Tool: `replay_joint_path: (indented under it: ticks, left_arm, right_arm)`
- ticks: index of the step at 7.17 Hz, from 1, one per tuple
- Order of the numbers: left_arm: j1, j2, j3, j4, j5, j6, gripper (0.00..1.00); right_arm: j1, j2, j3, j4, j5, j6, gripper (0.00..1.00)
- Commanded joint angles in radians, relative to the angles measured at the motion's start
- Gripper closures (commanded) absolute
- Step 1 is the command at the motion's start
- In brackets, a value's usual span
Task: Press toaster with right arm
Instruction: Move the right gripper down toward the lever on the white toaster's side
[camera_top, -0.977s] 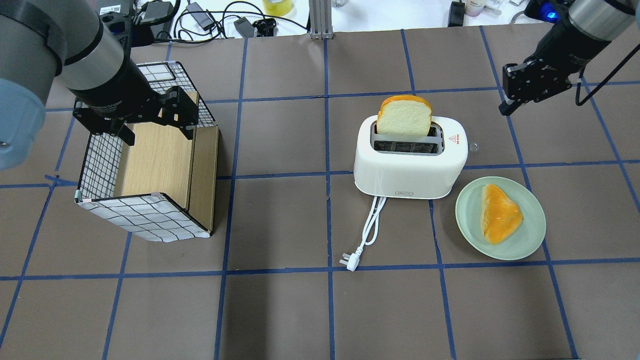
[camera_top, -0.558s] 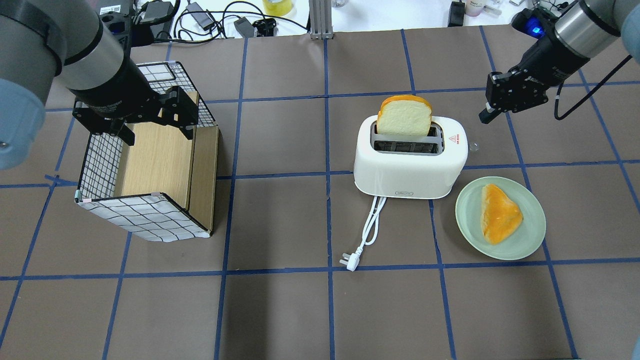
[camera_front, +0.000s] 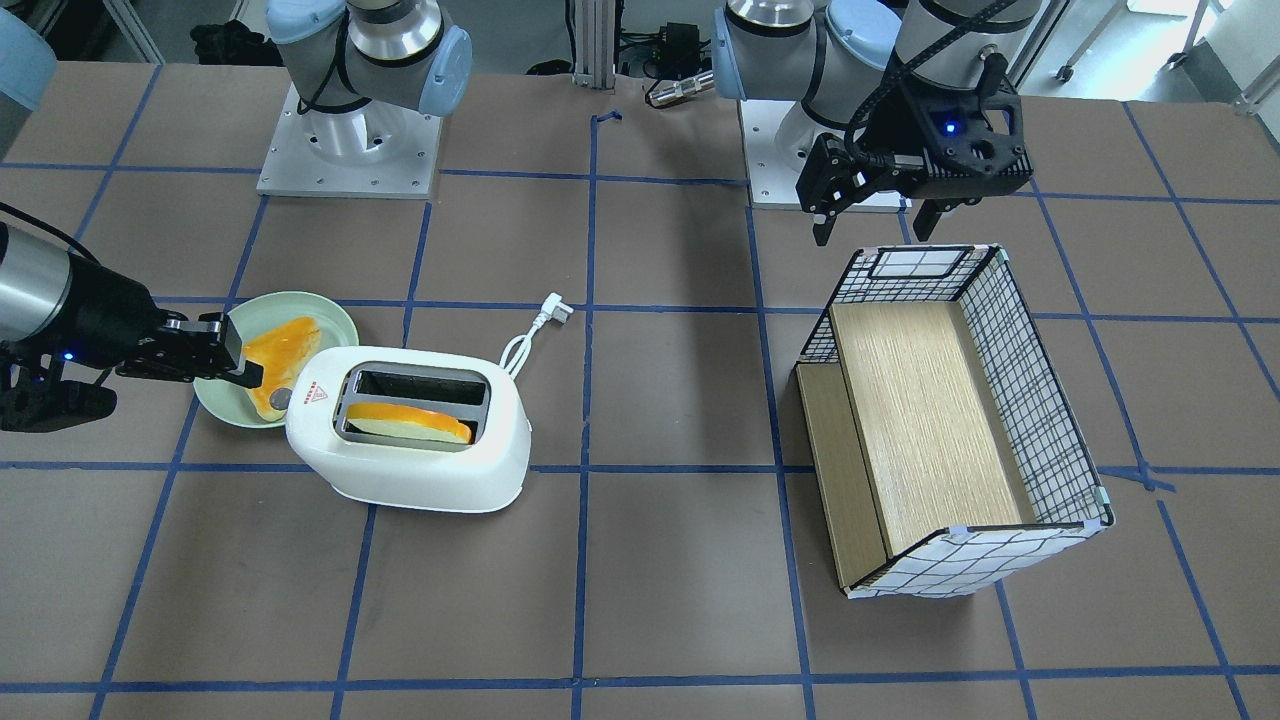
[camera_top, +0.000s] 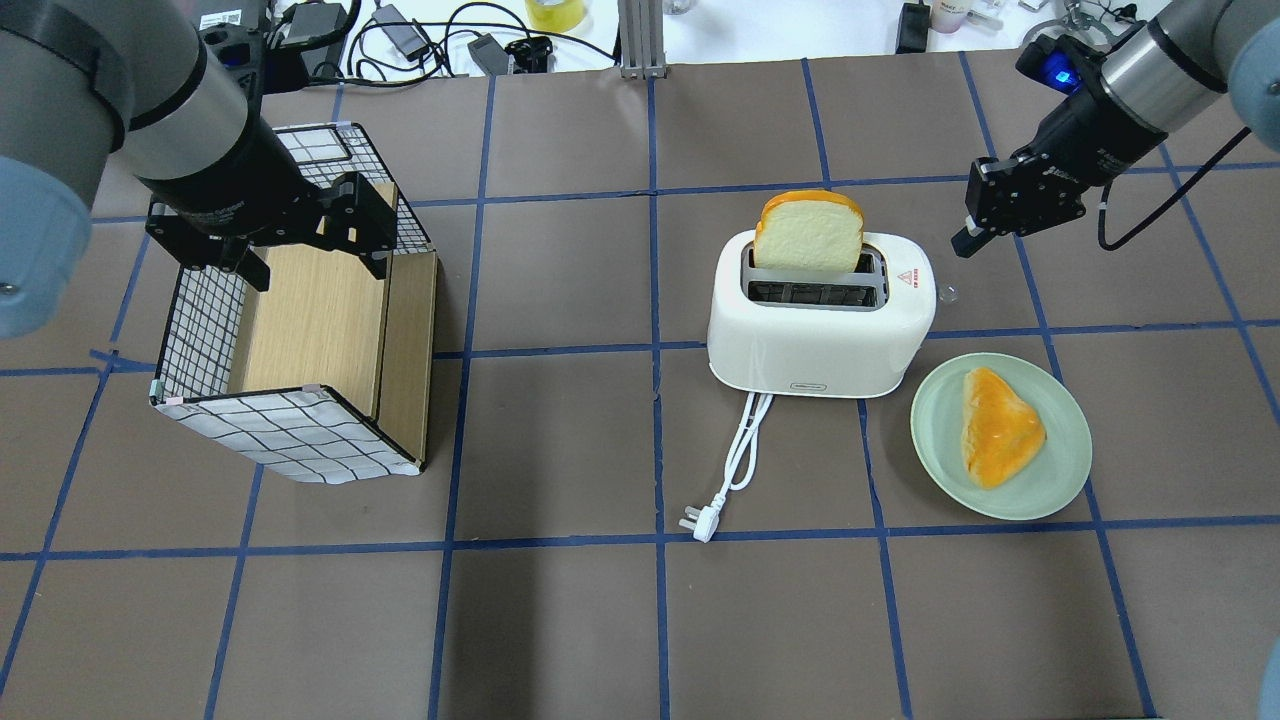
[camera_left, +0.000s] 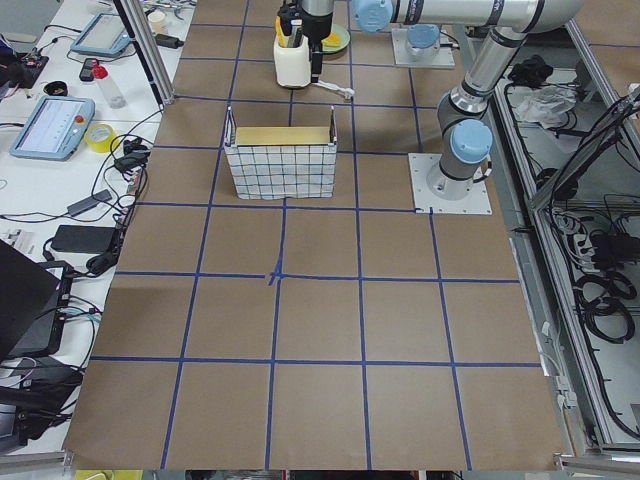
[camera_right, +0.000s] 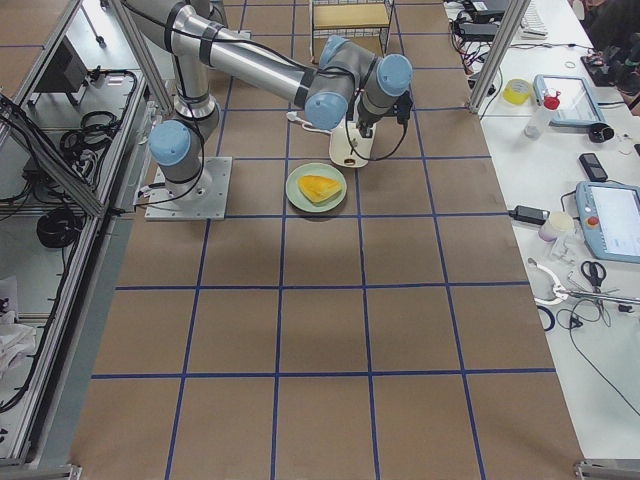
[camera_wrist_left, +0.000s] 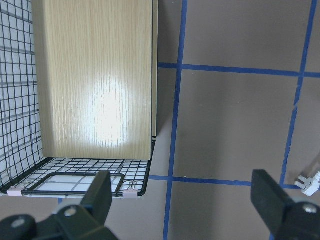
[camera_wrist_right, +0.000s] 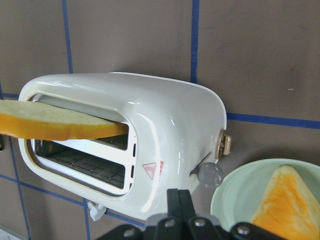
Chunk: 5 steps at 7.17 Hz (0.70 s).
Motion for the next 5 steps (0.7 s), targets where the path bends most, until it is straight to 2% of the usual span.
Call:
replay_joint_path:
  ticks: [1,3,5]
  left_arm:
    - [0.000,0.001,0.000,0.000,0.001,0.000,0.00]
    - [0.000,0.001,0.000,0.000,0.001,0.000,0.00]
    - [0.000,0.001,0.000,0.000,0.001,0.000,0.00]
  right_arm:
    - [-0.012,0.017,0.024,-0.039,-0.056,0.005,0.96]
    - [-0.012,0.029,0.038,-0.038,-0.035,0.005,0.96]
    - [-0.012,0.029,0.067,-0.040,0.029,-0.004,0.96]
